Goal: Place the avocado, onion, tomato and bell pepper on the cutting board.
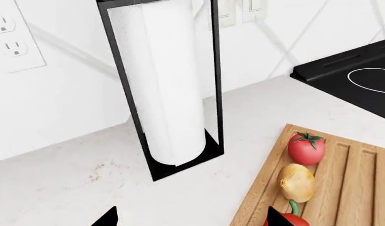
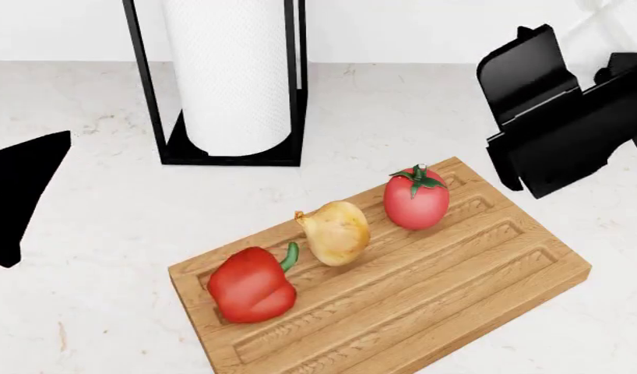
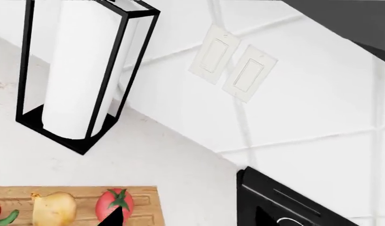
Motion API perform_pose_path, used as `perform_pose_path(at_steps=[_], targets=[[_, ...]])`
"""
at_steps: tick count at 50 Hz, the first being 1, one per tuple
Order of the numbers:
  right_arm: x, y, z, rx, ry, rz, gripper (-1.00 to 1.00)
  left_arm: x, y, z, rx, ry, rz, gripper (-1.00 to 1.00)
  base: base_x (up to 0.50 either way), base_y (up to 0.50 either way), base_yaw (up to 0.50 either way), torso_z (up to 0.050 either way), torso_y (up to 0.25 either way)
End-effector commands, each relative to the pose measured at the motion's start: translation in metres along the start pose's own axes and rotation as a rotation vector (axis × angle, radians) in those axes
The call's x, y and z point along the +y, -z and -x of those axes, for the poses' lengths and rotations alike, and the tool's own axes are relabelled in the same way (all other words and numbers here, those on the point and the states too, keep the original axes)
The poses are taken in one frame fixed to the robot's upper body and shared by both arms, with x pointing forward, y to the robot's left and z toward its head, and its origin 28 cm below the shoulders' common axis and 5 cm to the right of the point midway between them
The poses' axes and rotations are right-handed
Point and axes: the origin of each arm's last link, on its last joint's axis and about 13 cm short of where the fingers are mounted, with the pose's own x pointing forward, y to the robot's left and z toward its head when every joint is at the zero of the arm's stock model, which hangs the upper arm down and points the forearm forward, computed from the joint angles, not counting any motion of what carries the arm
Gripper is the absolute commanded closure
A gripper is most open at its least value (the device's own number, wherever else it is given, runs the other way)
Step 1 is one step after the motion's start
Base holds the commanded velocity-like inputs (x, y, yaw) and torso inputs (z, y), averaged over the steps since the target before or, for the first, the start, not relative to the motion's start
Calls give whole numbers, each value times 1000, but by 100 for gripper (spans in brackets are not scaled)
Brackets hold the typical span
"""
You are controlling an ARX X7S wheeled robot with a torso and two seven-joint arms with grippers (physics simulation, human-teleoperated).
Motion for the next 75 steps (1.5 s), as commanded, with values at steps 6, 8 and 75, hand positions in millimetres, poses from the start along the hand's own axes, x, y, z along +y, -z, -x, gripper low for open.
perform_pose_path(at_steps=[6, 8, 75], targets=[[-6, -1, 37, 119, -41, 63, -100, 1, 0, 5, -39, -18, -9, -100, 0, 0, 0, 0, 0], [-8, 0, 40, 131, -44, 71, -100, 1, -1, 5, -43, -19, -11, -100, 0, 0, 0, 0, 0], [10, 44, 12, 477, -400, 269, -100, 3, -9, 1, -71, -27, -48, -100, 0, 0, 0, 0, 0]])
